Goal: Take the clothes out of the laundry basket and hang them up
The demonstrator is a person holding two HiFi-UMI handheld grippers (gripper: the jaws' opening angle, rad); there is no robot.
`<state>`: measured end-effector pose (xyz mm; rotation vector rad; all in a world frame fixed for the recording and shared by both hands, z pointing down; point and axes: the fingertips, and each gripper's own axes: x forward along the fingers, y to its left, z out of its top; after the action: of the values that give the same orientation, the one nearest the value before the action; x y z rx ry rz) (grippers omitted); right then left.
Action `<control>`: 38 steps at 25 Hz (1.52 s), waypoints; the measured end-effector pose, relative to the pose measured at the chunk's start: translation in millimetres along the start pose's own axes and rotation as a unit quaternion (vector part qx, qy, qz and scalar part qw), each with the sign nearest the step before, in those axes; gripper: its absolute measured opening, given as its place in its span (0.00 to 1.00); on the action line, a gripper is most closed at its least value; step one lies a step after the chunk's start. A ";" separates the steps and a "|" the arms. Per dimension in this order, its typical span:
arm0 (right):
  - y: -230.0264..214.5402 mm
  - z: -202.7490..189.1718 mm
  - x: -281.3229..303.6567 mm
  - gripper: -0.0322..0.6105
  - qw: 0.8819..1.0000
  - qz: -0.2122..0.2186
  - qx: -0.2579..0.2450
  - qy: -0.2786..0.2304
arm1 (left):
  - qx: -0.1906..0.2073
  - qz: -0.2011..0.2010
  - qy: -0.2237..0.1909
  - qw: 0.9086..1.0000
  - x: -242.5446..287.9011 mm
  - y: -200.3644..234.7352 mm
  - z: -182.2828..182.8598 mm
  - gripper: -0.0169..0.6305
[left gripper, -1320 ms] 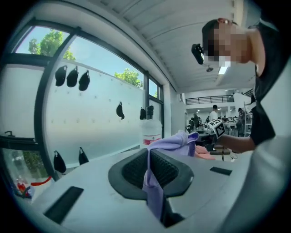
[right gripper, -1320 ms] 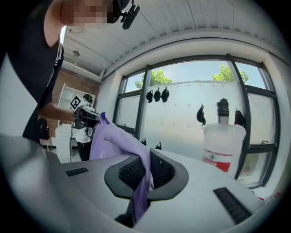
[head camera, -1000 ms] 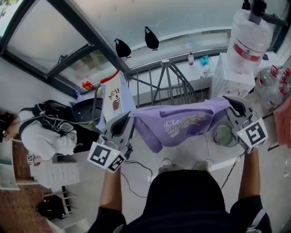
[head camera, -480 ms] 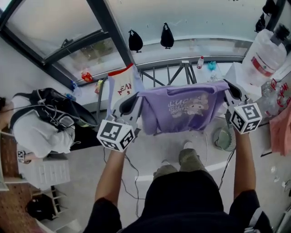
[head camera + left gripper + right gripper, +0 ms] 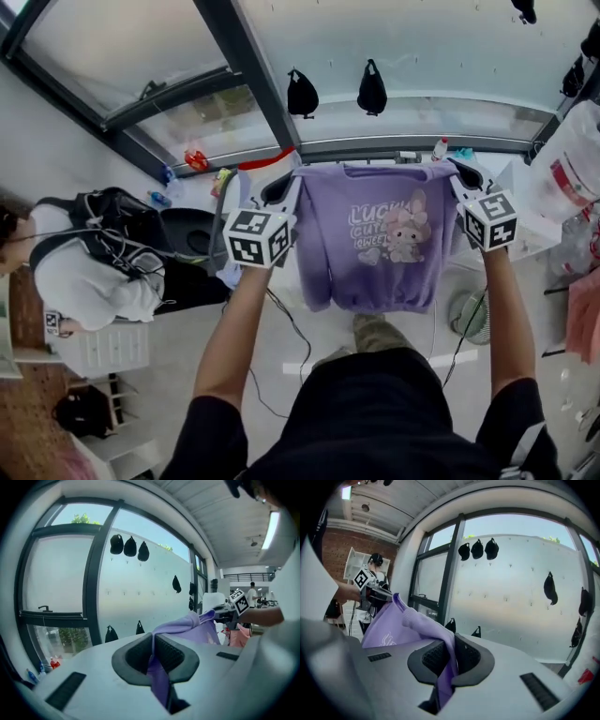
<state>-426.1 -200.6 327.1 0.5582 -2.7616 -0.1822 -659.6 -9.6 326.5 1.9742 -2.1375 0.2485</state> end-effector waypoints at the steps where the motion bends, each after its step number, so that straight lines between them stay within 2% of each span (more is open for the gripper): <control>1: -4.7 -8.5 15.8 0.06 1.000 0.006 -0.003 0.010 | -0.007 0.003 0.011 1.000 15.5 8.5 -6.5 0.05; 4: -17.1 -34.5 60.9 0.06 0.999 0.028 0.000 0.030 | -0.029 0.012 0.046 0.998 61.5 37.9 -33.3 0.05; 9: -35.3 -80.7 132.1 0.06 0.995 0.065 -0.002 0.072 | -0.004 0.038 0.128 0.991 132.7 71.2 -86.9 0.05; 13: -37.1 -140.0 177.2 0.06 0.987 0.089 0.020 0.130 | -0.033 0.039 0.182 0.982 176.0 86.3 -137.0 0.05; 16: -44.2 -177.1 213.8 0.06 0.982 0.098 -0.012 0.163 | -0.040 0.041 0.204 0.977 212.4 101.6 -170.6 0.05; 23: -48.7 -232.3 243.7 0.06 0.969 0.094 -0.009 0.228 | -0.013 0.044 0.284 0.958 241.8 114.8 -237.3 0.05; 27: -48.6 -250.9 247.5 0.06 0.964 0.091 0.003 0.248 | -0.024 0.046 0.326 0.944 246.4 113.1 -258.4 0.05; 29: -48.7 -252.2 246.7 0.07 0.965 0.094 0.007 0.244 | -0.041 0.048 0.332 0.941 249.4 111.5 -264.4 0.06; 31: -49.8 -252.1 246.9 0.07 0.965 0.099 0.007 0.241 | -0.077 0.043 0.322 0.943 253.6 110.2 -267.2 0.06; 33: -53.1 -252.4 247.0 0.12 0.966 0.098 0.007 0.240 | -0.096 0.043 0.314 0.944 254.4 111.1 -267.8 0.07; 38: -54.4 -243.3 233.6 0.31 0.965 0.108 0.038 0.238 | -0.098 0.052 0.301 0.947 243.6 119.5 -261.1 0.30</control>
<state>-530.2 -358.1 611.8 0.2683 -2.3409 0.0987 -784.1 -162.4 647.4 1.4332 -1.7802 0.5509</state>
